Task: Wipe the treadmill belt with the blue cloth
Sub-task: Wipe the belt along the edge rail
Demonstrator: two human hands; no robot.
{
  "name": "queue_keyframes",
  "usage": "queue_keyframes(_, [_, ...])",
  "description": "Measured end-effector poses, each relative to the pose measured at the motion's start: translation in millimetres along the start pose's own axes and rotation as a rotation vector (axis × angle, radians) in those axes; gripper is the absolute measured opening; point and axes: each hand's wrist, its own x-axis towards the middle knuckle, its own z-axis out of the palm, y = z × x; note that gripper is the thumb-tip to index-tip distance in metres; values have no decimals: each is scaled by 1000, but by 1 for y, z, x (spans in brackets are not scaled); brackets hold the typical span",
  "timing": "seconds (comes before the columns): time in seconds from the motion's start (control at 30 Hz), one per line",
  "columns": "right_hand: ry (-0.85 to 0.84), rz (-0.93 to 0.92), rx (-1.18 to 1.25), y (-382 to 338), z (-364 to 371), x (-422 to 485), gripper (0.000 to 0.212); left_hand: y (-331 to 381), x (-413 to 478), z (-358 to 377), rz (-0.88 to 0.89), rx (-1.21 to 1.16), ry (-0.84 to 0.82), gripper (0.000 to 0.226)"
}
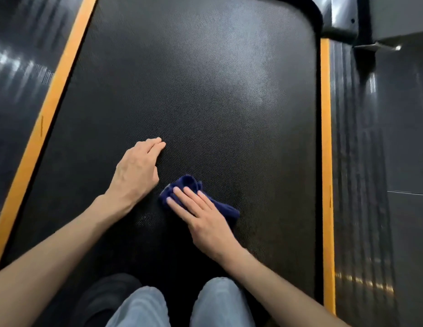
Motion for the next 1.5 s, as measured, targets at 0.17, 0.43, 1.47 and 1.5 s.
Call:
queue_keyframes(0.17, [208,325,-81,115,-50,-13,48,-1,-1,1,-13,-3,32,53])
queue_keyframes(0.43, [474,671,-19,66,-26,35,55,1,-4,1,-16,-30,2,55])
queue_keyframes(1.47, [241,335,-181,100,-46,43,59,-46,-30,-24,-203,-82,-2,55])
queue_keyframes(1.5, [300,461,-136,110,-51,52,59,-51,-35,-25,-233,-87,0,55])
